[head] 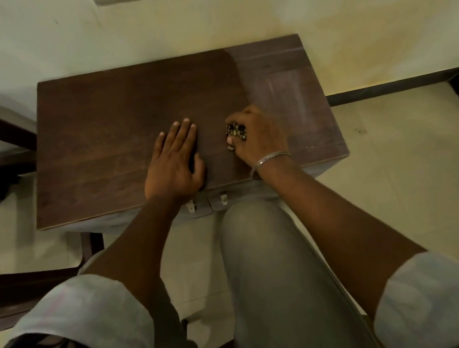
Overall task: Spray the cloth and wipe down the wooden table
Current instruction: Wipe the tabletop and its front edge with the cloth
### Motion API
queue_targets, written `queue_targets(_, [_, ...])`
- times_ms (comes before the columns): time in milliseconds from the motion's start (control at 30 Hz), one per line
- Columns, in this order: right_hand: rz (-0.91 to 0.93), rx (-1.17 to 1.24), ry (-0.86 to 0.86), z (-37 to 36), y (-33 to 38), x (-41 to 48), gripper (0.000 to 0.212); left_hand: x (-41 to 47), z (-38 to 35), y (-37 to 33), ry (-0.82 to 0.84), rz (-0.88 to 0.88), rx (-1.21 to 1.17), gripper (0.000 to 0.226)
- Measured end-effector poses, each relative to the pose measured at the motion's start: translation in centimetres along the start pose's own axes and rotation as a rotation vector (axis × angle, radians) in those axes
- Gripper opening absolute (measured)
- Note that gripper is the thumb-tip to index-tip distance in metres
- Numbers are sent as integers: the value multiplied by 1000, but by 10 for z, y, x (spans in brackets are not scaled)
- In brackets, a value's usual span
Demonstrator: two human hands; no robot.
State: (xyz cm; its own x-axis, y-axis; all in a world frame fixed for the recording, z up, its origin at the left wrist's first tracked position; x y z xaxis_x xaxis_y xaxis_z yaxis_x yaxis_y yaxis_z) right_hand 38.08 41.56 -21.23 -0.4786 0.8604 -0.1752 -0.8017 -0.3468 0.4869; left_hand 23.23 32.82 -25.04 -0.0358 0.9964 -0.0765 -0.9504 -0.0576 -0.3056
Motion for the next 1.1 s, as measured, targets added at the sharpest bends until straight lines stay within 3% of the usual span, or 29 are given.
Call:
queue_targets(200, [106,32,108,-12,-6,-46,37,0,-3,1,20,11,11,66])
queue_targets(500, [17,46,65,-1,-4,-30,40,-1,-10,-14,75,75,89,68])
queue_targets(700, [26,100,44,-2,-21,-51,39,8,-26,-50,125,-108,170,72])
queue_targets(1100, [-37,119,-29,8,-40,-56,39,17,-28,-57,121,-130,220,75])
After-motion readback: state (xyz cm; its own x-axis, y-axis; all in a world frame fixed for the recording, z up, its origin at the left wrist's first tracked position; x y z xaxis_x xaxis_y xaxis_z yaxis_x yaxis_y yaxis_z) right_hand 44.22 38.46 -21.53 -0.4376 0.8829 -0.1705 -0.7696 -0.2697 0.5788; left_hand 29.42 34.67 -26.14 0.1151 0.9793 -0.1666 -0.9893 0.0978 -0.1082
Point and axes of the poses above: each hand's wrist, its own x-axis towards the middle knuckle, its own z-axis out of the back of the hand, y = z × x, the point moved 9 cm from there along x, towards the middle knuckle, and after that the axes turned 12 degrees about y, right-handed, at the moved point
